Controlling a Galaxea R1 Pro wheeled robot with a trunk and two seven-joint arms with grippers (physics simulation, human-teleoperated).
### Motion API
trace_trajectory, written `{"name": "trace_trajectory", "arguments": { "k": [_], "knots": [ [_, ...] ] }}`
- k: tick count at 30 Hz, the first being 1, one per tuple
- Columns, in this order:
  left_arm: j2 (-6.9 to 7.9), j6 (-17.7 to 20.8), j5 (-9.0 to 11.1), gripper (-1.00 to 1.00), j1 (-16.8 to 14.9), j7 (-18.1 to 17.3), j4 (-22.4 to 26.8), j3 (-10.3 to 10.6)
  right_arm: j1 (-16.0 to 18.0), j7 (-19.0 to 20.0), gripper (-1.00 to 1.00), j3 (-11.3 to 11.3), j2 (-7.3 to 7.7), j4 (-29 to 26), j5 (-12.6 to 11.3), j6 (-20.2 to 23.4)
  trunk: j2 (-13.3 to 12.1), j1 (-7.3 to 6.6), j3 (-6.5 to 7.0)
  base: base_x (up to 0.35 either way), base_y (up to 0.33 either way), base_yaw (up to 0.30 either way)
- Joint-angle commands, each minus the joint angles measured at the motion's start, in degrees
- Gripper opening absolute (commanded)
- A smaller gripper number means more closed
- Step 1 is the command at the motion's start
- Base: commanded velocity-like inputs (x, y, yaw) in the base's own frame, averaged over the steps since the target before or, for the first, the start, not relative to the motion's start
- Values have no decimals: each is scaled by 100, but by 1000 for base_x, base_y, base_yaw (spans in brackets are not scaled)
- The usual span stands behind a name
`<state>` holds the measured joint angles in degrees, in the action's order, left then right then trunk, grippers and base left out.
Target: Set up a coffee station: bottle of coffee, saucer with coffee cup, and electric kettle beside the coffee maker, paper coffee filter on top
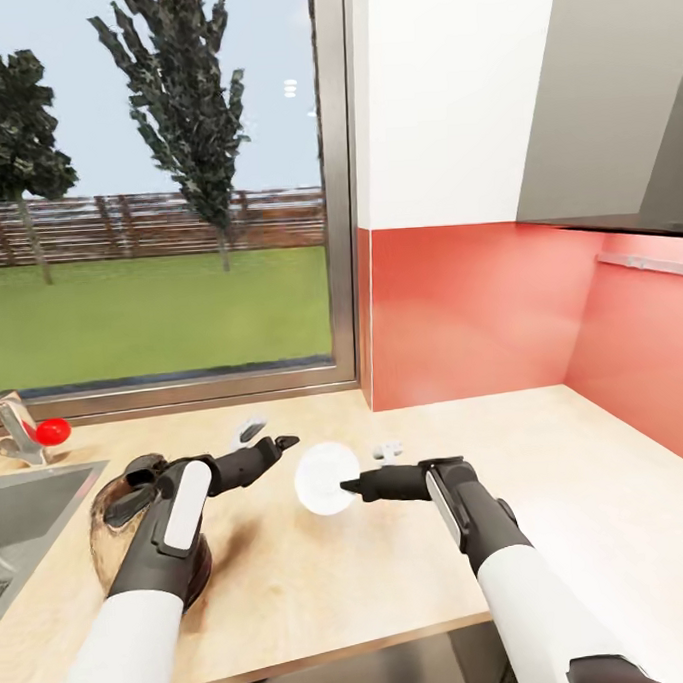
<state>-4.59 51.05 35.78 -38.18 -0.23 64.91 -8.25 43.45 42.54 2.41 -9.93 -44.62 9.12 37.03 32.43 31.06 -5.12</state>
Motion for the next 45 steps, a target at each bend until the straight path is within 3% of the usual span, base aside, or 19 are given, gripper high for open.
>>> {"name": "trace_trajectory", "arguments": {
  "k": [1,16,27,30,33,34,37,40,41,42,44,45],
  "knots": [
    [-10,36,8,100,-1,-3,4,-19,5,46,-100,28,-7,-8,54,23,11,0,-12,-310,0,0],
    [-31,35,9,100,21,-3,-4,-10,5,44,-100,32,-7,-11,64,28,11,0,-12,-333,-6,0],
    [-17,36,12,100,39,-12,-2,-10,5,42,-100,32,-7,-9,64,30,11,0,-12,-318,-153,0],
    [21,43,23,100,48,-75,52,-40,5,29,-100,32,-7,-4,64,28,11,0,-12,-312,-147,0],
    [167,45,23,100,143,-307,136,-60,5,27,-100,32,-7,-3,64,30,11,0,-12,-314,-116,0],
    [248,45,21,100,233,-424,156,-64,5,27,-100,32,-7,-3,64,29,11,0,-12,-314,-102,0],
    [694,42,16,100,785,-974,190,-73,5,28,-100,32,-7,-2,64,29,11,0,-12,-315,-90,0],
    [944,24,9,100,1190,-1238,177,-76,5,27,-100,32,-7,-2,64,26,11,0,-12,-315,-86,0],
    [1059,-12,-19,100,1548,-1376,150,-78,5,27,-100,32,-7,-2,64,26,11,0,-12,-315,-84,0],
    [1308,-421,-188,100,2736,-1535,83,-46,5,33,-100,25,-7,-2,58,24,11,0,-12,-272,-34,0],
    [1359,-820,-420,100,3143,-1544,-28,-35,5,34,-100,21,-7,-2,56,23,11,0,-12,-162,-18,0],
    [1376,-1201,-697,100,3465,-1548,-258,-21,5,35,-100,15,-7,-2,55,19,11,0,-12,-52,-6,0]
  ]
}}
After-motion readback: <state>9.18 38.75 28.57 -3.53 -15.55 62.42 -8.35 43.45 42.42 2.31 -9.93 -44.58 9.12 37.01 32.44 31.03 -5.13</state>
